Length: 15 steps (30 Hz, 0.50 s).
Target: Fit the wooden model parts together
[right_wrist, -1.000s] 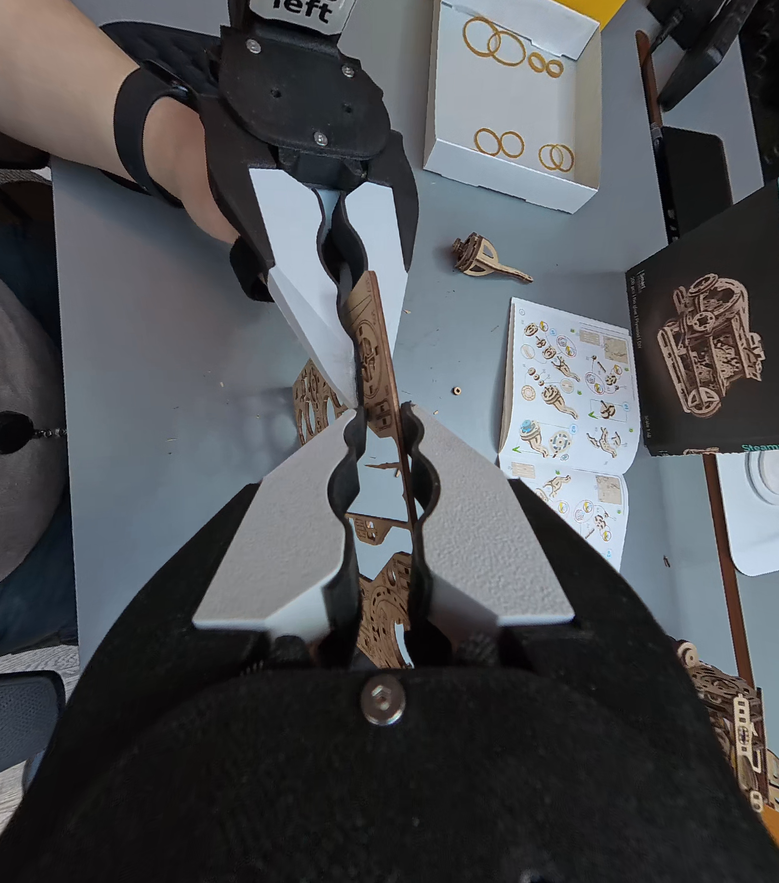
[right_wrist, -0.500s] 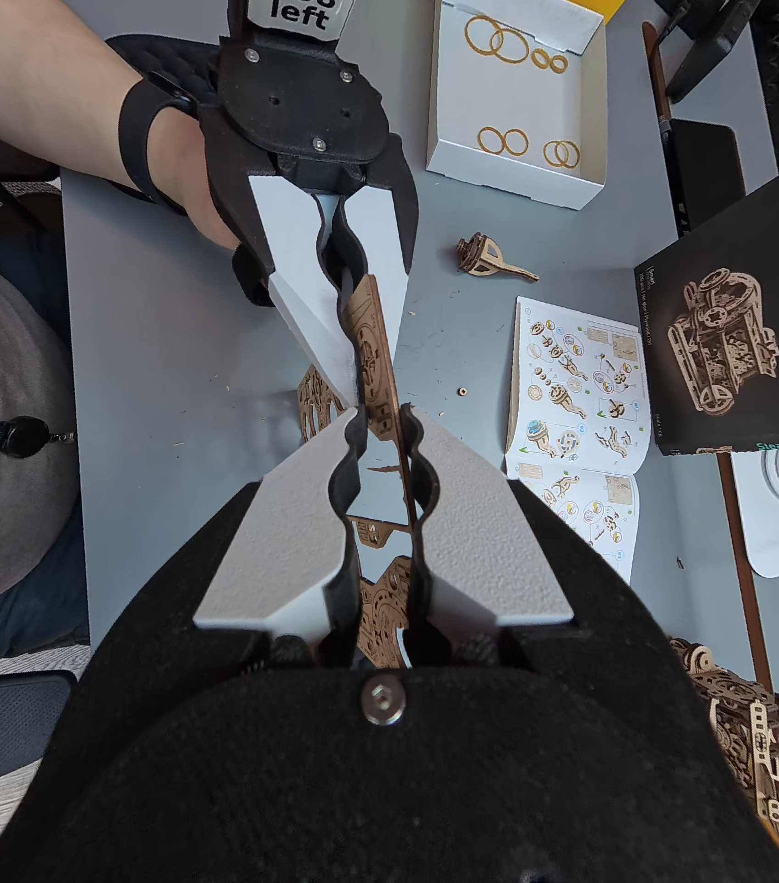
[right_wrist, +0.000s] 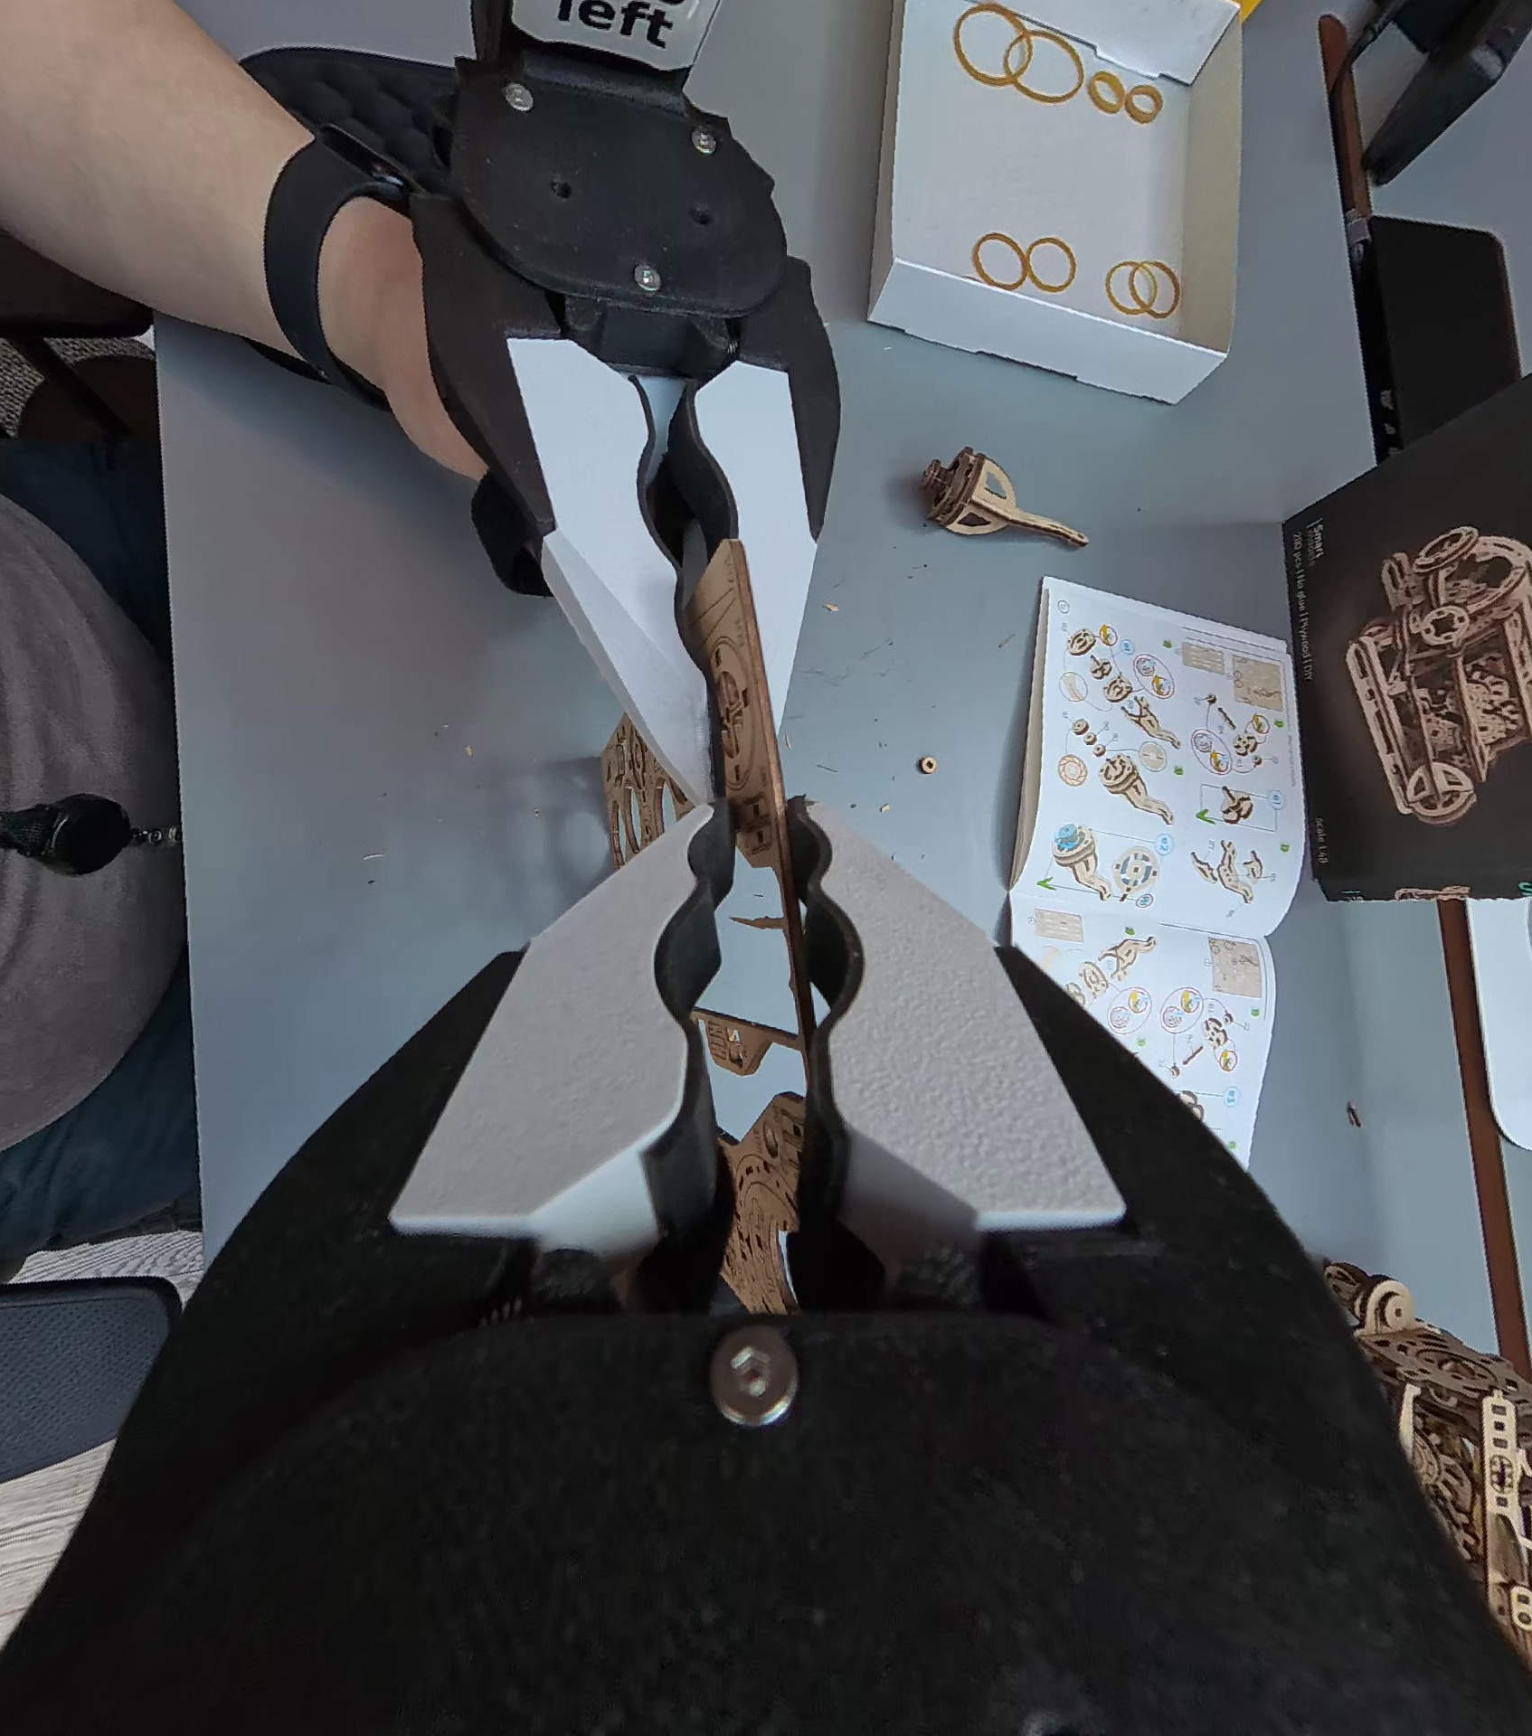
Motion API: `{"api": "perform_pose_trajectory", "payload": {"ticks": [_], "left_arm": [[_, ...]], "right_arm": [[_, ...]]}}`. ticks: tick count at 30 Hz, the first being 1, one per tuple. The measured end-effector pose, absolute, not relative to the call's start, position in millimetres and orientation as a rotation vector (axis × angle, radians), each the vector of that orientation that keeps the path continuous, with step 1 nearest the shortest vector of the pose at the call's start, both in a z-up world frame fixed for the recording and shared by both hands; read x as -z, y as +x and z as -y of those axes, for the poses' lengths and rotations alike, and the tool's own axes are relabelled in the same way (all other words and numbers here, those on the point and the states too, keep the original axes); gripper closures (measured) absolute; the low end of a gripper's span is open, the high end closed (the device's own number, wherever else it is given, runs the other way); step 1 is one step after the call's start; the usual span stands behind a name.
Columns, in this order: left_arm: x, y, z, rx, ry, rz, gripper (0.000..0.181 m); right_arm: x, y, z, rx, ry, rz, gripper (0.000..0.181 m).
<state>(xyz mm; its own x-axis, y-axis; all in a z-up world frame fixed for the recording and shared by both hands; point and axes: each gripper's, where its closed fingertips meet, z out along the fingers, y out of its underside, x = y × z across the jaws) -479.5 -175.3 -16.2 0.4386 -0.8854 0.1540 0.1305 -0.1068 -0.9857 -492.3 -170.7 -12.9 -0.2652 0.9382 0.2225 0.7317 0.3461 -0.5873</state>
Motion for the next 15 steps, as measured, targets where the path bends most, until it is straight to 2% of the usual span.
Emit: {"api": "perform_pose_trajectory", "payload": {"ticks": [8, 11, 13, 15], "left_arm": [[16.8, -480.2, 173.9, 0.974, -1.43, -0.696, 0.18], [16.4, -479.7, 175.1, 0.987, -1.415, -0.709, 0.181], [18.1, -483.7, 168.2, 0.961, -1.435, -0.668, 0.18], [19.4, -487.8, 164.1, 0.955, -1.456, -0.642, 0.18]], "right_arm": [[13.6, -492.8, 167.9, -0.441, -1.425, 2.075, 0.172], [10.2, -493.1, 166.0, -0.359, -1.276, 2.06, 0.164], [-8.5, -490.8, 155.3, -0.253, -1.193, 1.897, 0.154], [-38.0, -481.0, 161.8, -0.364, -1.188, 1.653, 0.154]]}}
